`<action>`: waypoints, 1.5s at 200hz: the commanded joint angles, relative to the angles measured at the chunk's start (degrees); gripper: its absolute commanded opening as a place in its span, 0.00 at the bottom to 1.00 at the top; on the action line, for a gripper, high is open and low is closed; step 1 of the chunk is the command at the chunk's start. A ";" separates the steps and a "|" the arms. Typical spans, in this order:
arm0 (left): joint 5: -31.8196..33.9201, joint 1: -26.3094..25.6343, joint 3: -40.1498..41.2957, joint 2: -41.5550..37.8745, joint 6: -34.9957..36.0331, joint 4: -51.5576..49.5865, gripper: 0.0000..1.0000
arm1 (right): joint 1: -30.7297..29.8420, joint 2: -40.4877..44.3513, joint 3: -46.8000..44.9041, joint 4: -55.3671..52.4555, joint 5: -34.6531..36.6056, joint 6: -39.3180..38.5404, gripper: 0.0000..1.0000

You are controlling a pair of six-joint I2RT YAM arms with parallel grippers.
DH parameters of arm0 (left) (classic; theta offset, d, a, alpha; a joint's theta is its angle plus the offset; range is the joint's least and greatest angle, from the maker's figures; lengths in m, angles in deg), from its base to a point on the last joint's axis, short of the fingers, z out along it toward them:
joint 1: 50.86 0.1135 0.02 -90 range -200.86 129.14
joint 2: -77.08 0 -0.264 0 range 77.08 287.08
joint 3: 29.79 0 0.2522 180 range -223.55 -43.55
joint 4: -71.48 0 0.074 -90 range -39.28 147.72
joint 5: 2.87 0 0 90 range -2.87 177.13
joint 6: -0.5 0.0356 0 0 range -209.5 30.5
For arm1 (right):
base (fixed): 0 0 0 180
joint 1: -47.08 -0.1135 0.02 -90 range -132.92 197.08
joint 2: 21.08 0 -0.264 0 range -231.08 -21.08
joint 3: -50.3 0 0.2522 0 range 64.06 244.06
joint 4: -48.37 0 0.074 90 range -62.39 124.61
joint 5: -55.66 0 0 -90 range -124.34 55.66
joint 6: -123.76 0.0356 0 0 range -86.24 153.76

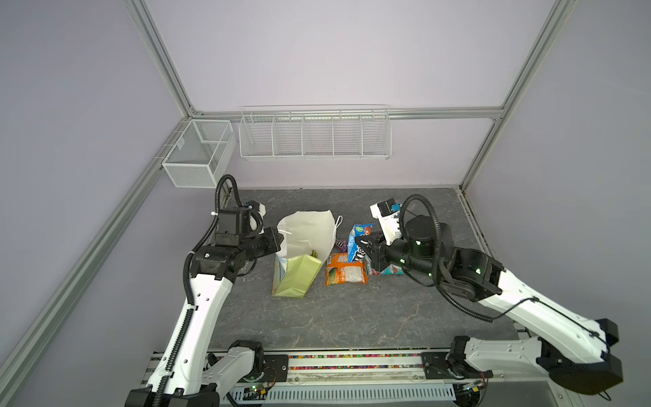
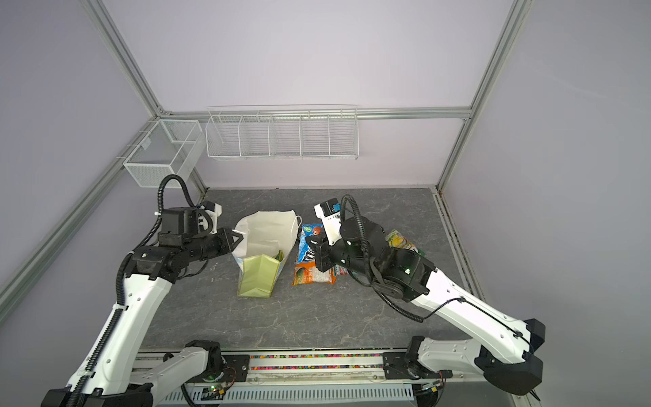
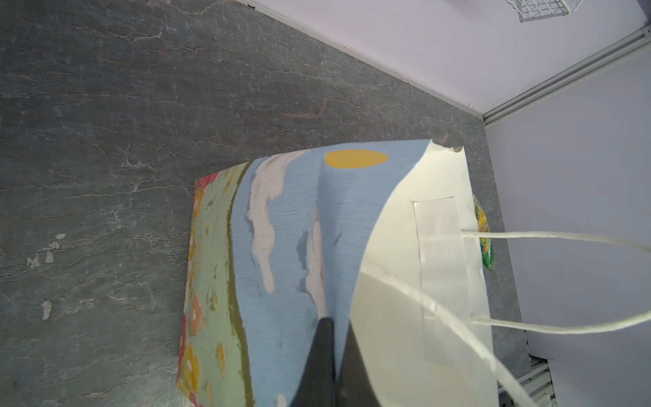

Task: Place the snacks into the paper bag
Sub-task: Place the snack in the paper bag.

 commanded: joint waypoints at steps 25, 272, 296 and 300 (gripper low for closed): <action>1.32 -0.31 -2.79 0.59 1.24 0.34 0.00 | -1.27 -4.19 5.71 2.95 -1.60 -5.68 0.07; -2.15 -0.31 -3.17 -0.50 -0.83 1.70 0.00 | -2.53 -28.33 28.58 -5.63 5.08 -11.56 0.09; -2.10 -0.31 -3.04 -0.69 -0.85 1.57 0.00 | -2.34 -29.13 28.58 -6.39 6.10 -10.98 0.09; -2.13 -0.31 -3.02 -0.74 -0.86 1.51 0.00 | -2.32 -29.23 28.58 -6.51 6.03 -10.89 0.09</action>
